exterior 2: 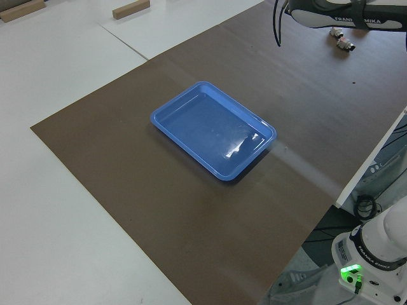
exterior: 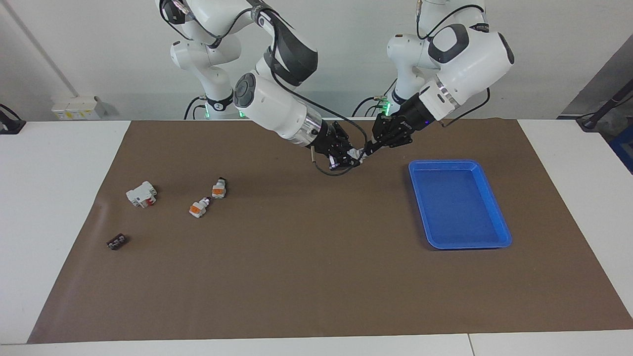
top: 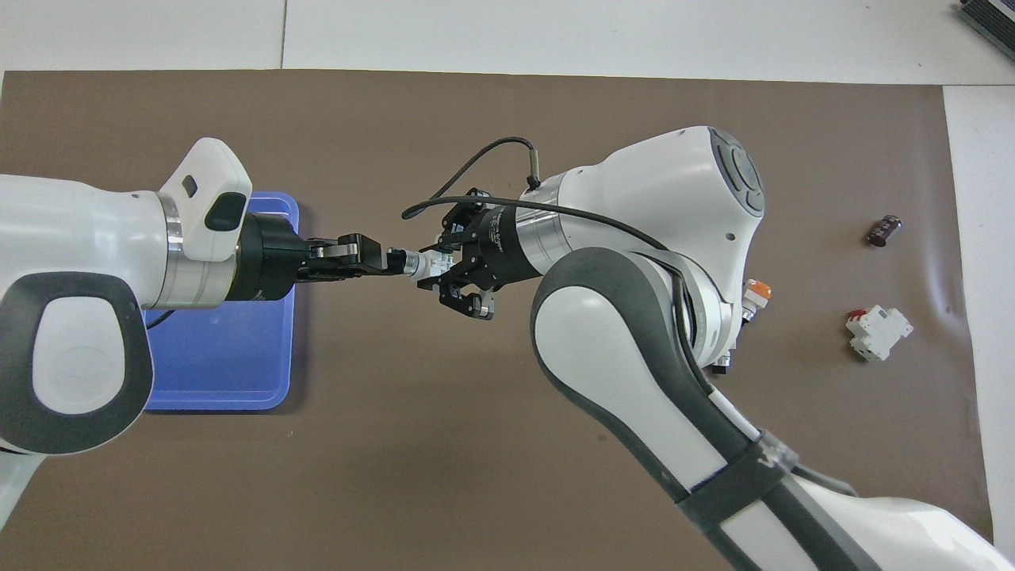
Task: Turn and place switch with both arms
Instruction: 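Close the left gripper on the switch held by the right gripper, then open the right gripper and withdraw while the left gripper carries the switch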
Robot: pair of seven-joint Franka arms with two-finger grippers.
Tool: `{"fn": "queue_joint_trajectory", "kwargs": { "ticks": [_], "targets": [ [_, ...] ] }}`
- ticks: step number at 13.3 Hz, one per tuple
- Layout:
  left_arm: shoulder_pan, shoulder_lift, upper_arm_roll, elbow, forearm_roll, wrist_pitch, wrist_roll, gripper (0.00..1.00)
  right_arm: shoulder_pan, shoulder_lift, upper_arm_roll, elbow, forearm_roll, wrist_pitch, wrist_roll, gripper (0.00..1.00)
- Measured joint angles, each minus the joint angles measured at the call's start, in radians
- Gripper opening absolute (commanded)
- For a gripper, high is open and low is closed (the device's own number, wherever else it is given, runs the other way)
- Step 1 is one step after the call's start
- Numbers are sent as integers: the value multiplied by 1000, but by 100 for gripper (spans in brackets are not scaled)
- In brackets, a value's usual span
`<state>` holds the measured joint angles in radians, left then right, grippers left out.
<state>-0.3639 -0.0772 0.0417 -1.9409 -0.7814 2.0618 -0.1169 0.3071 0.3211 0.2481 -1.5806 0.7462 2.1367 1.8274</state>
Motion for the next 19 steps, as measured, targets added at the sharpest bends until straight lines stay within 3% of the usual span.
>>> {"fn": "queue_joint_trajectory", "kwargs": {
  "ticks": [19],
  "targets": [
    [-15,1,3,0,3,28,-1354,0,0,0,-2,1,-6,-6,0,0]
  ]
}}
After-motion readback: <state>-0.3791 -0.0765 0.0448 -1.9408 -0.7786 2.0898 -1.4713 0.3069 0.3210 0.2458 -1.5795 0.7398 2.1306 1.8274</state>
